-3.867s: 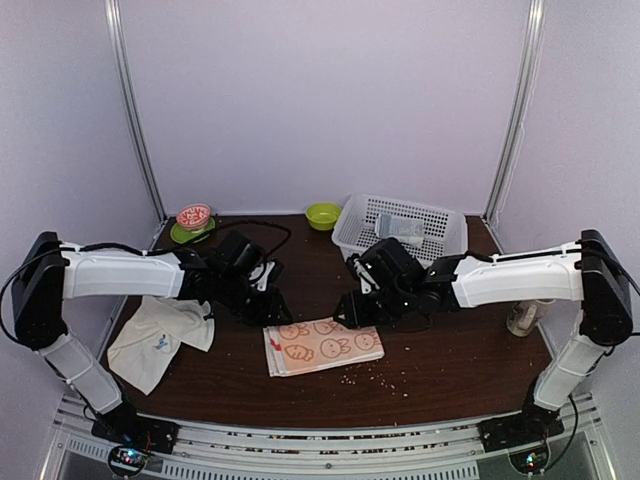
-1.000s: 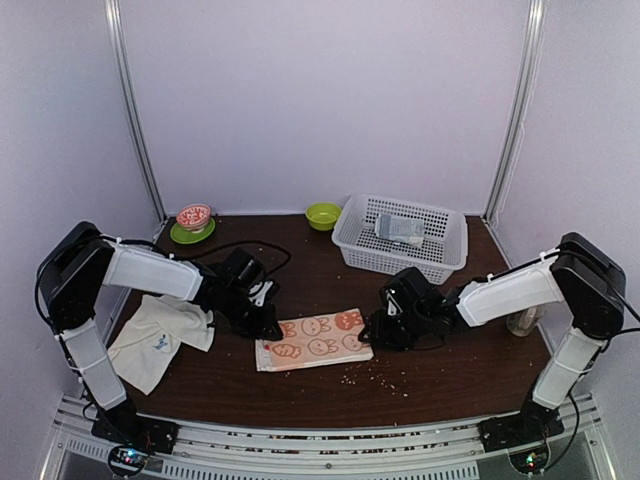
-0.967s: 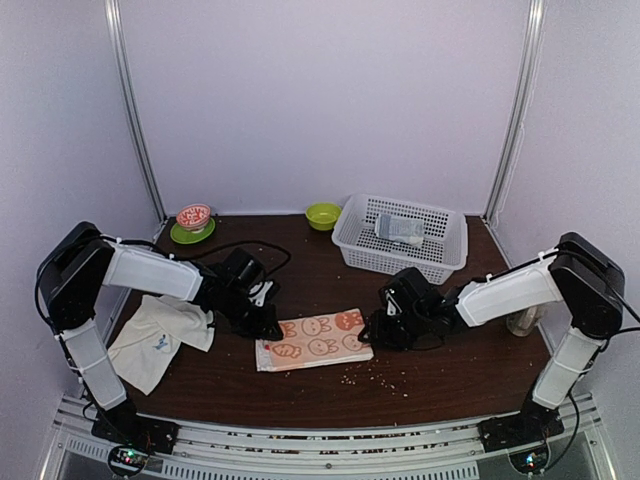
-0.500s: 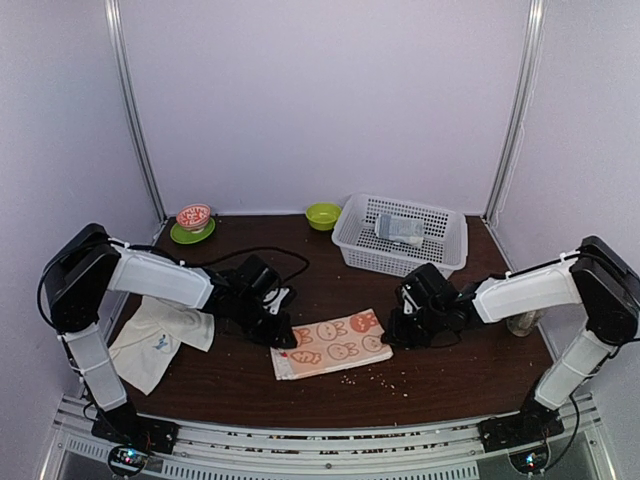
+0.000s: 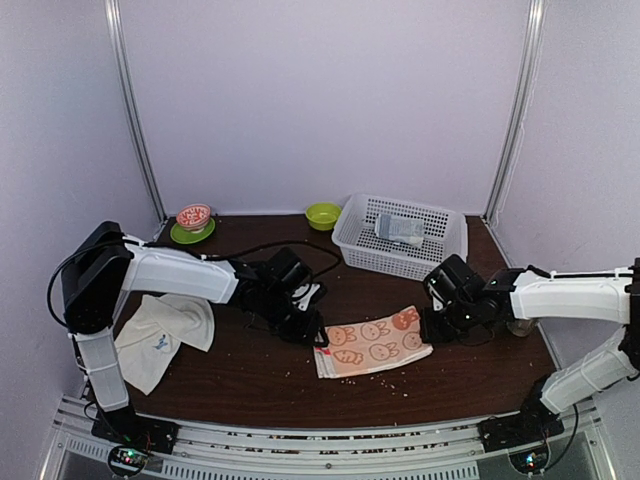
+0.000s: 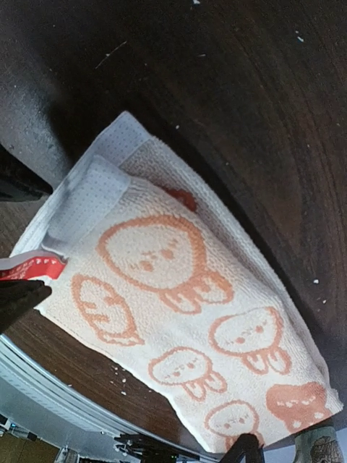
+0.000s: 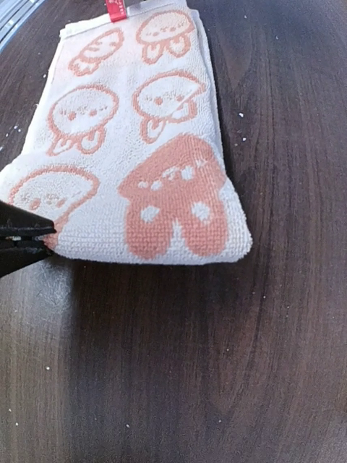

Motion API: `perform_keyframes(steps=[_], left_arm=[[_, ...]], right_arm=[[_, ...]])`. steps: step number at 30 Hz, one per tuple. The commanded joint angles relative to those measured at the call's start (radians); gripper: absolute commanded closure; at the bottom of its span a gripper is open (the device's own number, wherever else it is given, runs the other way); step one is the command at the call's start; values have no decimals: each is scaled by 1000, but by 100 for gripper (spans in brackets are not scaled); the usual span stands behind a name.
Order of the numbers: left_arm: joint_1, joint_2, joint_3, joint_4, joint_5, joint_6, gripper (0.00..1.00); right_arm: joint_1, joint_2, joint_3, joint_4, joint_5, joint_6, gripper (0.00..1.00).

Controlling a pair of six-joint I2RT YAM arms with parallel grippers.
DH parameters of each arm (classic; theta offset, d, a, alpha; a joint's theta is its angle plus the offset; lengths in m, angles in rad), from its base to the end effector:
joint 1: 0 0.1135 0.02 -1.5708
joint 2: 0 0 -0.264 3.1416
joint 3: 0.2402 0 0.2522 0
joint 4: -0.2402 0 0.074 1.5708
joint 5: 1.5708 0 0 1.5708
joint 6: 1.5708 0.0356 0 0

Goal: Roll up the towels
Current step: Smooth out the towel at the center of the board.

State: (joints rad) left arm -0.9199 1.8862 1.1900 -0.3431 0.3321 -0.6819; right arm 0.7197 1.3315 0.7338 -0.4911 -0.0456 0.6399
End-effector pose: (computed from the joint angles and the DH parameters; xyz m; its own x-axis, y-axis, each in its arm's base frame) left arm 0.2228 -0.3116 0.1606 -0.9426 0.2543 -0.2163 0.3324 0.7749 -0.5376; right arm 0.1828 0.1624 0.1846 -0.9372 -0.0282 -0.3477 -0.1431 0.9402 0.3092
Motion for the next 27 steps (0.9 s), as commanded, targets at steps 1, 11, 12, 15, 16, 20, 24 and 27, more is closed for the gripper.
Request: perform_keyframes(steps=[1, 11, 12, 15, 16, 20, 24, 27], left_arm=[[6, -6, 44, -11, 36, 13, 61], [6, 54, 148, -16, 68, 26, 63], [5, 63, 157, -19, 72, 28, 64], [6, 99, 178, -20, 91, 34, 65], [6, 107, 183, -19, 96, 36, 65], [4, 133, 211, -28, 99, 56, 66], [4, 159, 219, -71, 61, 76, 69], [4, 162, 201, -89, 25, 82, 72]], right_arm=[[0, 50, -4, 10, 53, -51, 100], [56, 149, 51, 18, 122, -67, 100], [56, 155, 50, 18, 128, -69, 100], [55, 173, 47, 25, 141, -67, 100], [56, 178, 43, 29, 143, -63, 100], [55, 169, 16, 58, 127, -37, 100], [51, 106, -16, 96, 88, 17, 72], [30, 53, -49, 126, 63, 55, 54]])
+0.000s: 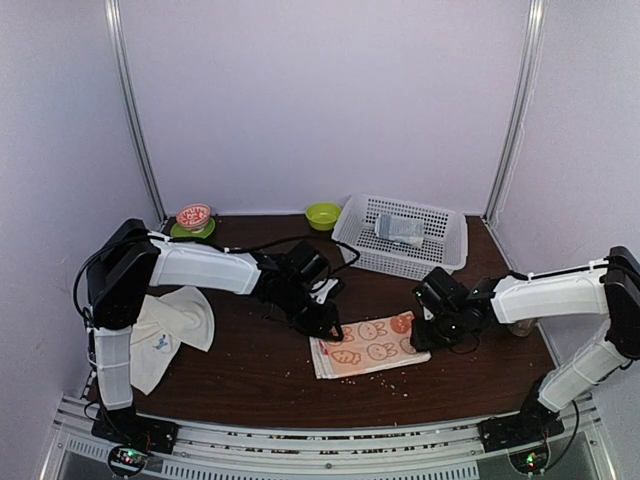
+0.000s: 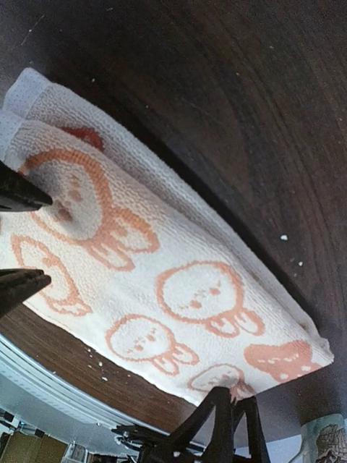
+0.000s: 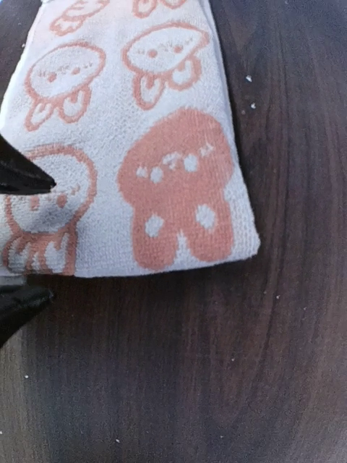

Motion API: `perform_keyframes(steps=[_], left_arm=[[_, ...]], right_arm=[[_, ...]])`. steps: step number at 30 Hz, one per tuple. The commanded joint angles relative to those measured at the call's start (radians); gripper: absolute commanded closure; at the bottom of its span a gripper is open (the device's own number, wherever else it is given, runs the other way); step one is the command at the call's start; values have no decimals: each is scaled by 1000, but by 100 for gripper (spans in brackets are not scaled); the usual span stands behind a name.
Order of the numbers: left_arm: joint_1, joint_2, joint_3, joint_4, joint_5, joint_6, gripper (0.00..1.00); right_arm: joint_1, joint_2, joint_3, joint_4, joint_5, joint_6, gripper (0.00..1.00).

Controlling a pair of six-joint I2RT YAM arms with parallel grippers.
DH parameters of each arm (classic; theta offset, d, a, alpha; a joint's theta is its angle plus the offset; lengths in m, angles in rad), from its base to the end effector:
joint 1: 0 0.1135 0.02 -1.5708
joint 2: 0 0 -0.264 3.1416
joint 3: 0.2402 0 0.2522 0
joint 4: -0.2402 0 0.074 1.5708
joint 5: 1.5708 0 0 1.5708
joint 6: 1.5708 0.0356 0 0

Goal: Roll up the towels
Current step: Smooth out the towel at the center of the board, then roll the towel at the center of the board.

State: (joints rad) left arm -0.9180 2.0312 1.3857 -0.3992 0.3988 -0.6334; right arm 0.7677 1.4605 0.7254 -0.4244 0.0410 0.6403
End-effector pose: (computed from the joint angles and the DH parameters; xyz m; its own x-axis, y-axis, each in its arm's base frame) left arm 0.2458 -0.3442 0.1582 -0.9268 0.3141 -0.2060 0.3746 0.7329 -0.5679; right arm 0.1857 0.1772 0.1557 -0.9364 -0.0742 -0.3431 -0.1530 0.9659 0.2087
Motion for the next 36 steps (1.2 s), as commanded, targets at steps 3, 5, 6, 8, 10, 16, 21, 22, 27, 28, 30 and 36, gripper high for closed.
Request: perform_keyframes(steps=[3, 5, 6, 8, 10, 16, 21, 22, 27, 28, 30, 36], left_arm=[[2, 4, -18, -41, -61, 35, 74], [3, -11, -36, -40, -72, 36, 75], [3, -20, -46, -42, -79, 37, 75], [3, -23, -55, -49, -96, 43, 76], [4, -18, -60, -57, -121, 44, 77], [4, -8, -82, -69, -165, 35, 81], [4, 7, -93, -73, -178, 37, 83], [3, 8, -96, -73, -179, 36, 84], [4, 8, -114, -64, -176, 34, 86], [4, 8, -116, -61, -172, 35, 86], [4, 9, -119, -53, -165, 32, 86], [4, 18, -127, -15, -129, 20, 87]], right_arm=[[-77, -112, -93, 120, -71, 76, 49], [-119, -117, -114, 161, -120, 76, 48], [-136, -112, -121, 180, -146, 74, 48], [-165, -92, -131, 219, -193, 72, 47], [-197, -59, -141, 261, -251, 79, 47], [-222, 2, -172, 384, -344, 111, 50], [-222, 48, -169, 406, -378, 116, 66], [-222, 54, -168, 406, -378, 114, 72], [-222, 17, -151, 348, -324, 87, 98], [-220, -3, -141, 323, -310, 78, 100], [-214, -30, -112, 265, -277, 55, 100], [-140, -56, 3, 60, -166, 0, 100]])
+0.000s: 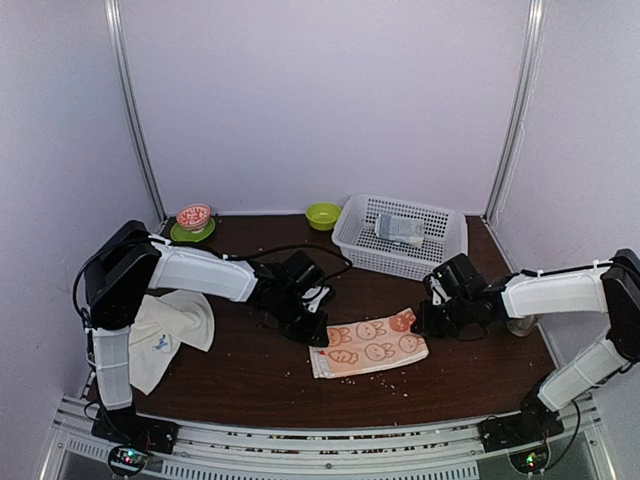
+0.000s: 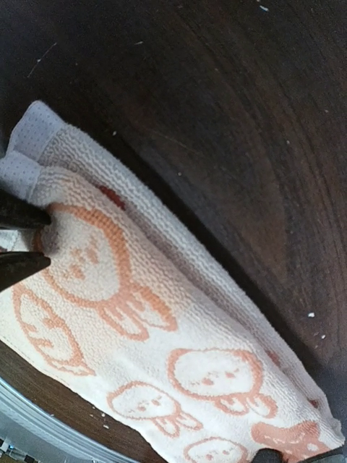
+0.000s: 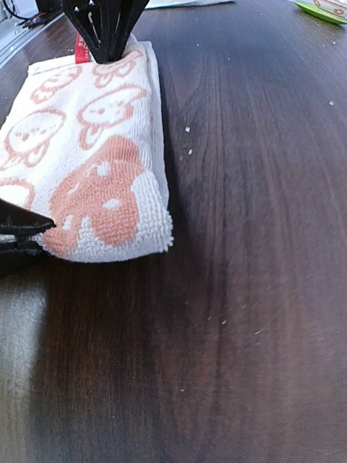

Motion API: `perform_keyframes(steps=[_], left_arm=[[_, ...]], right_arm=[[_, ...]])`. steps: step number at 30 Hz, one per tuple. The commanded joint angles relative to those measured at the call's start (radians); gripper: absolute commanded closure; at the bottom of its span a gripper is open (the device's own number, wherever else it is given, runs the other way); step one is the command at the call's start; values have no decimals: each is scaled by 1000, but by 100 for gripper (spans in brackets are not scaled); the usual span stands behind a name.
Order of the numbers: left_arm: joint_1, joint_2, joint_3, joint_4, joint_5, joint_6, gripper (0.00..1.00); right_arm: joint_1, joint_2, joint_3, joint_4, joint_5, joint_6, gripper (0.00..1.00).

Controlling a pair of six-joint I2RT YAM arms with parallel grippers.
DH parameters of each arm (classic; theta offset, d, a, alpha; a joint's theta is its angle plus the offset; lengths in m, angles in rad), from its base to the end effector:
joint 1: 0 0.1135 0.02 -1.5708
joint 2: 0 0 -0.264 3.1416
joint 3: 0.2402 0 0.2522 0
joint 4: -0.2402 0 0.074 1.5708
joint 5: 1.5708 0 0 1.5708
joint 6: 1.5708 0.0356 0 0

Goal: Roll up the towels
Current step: Roll the towel at the center of the board.

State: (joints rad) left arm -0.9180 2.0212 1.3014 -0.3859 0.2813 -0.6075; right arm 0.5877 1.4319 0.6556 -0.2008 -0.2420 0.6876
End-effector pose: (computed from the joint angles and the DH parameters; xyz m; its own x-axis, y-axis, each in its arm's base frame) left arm 0.2395 -0.3295 0.1381 -0.9245 0.3063 -0.2266 0.3788 0.8032 -0.4597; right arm 0.2125 0.1518 0.1562 -0.9455 0.1105 -0.3062 -0.0644 0.8586 0.5086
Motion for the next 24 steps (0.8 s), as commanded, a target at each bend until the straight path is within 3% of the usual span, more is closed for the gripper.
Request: perform_keyframes(steps=[1, 14, 24], left_arm=[[3, 27, -45, -21, -6, -7, 87], [4, 24, -58, 6, 30, -5, 87], [4, 15, -86, 20, 31, -8, 88]], right_arm=[[55, -27, 87, -183, 135, -49, 100], [217, 130, 253, -254, 238, -6, 100], [235, 154, 272, -274, 283, 1, 100]])
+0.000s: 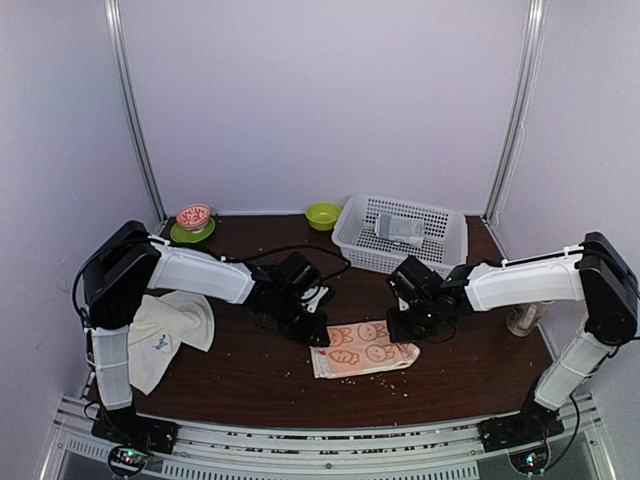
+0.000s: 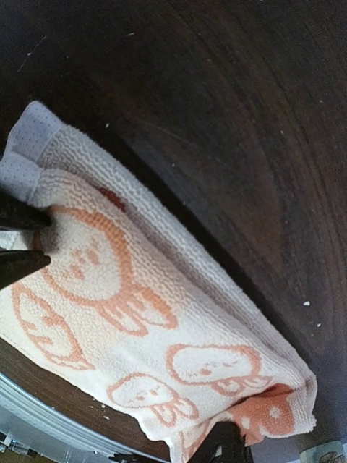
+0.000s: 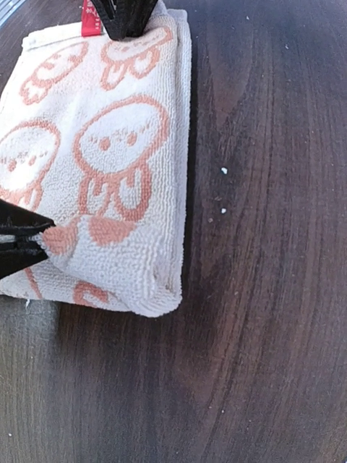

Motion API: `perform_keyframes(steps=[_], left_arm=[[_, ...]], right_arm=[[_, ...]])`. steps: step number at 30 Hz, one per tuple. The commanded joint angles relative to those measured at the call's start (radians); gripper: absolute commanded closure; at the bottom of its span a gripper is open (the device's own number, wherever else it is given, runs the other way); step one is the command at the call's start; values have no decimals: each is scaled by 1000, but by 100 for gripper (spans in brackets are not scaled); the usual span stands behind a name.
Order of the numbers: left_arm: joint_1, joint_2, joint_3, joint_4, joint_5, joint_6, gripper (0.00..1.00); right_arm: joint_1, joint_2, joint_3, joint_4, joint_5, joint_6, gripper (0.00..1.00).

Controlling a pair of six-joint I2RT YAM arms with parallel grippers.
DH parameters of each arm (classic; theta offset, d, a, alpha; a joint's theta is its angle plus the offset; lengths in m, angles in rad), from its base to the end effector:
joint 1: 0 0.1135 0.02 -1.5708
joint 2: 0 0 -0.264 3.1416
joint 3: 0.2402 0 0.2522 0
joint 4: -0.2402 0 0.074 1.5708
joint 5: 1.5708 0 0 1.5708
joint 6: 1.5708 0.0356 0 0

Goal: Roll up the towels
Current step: Roll the towel at the center of the board.

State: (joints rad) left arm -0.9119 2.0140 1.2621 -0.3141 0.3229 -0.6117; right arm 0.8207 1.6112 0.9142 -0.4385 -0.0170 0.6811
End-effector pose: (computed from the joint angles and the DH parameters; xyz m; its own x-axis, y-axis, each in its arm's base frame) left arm 0.2392 -0.3273 0.1342 -0.9232 0.3028 -0.2364 0.3830 0.7734 -0.5051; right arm 0.2063 0.2223 0.1667 -0.9439 -0.0895 -0.3179 -0.1829 0.9432 0.2775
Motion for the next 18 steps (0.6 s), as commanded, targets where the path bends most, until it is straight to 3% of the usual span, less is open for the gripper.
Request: perform_keyframes(steps=[1, 5, 9, 11, 18], left_arm=[[-2, 22, -48, -51, -13, -4, 88], [-2, 22, -58, -45, -19, -7, 90], [-2, 24, -58, -44, -22, -10, 90], [-2, 23, -58, -43, -22, -13, 91], [-2, 21, -64, -42, -25, -19, 91]], right_arm=[[-5, -44, 2, -38, 65, 5, 100], [-62, -109, -85, -37, 66, 10, 98], [-84, -173, -156, -14, 36, 33, 59], [-89, -213, -193, 5, 13, 61, 48], [-111, -375, -380, 128, -96, 230, 39]])
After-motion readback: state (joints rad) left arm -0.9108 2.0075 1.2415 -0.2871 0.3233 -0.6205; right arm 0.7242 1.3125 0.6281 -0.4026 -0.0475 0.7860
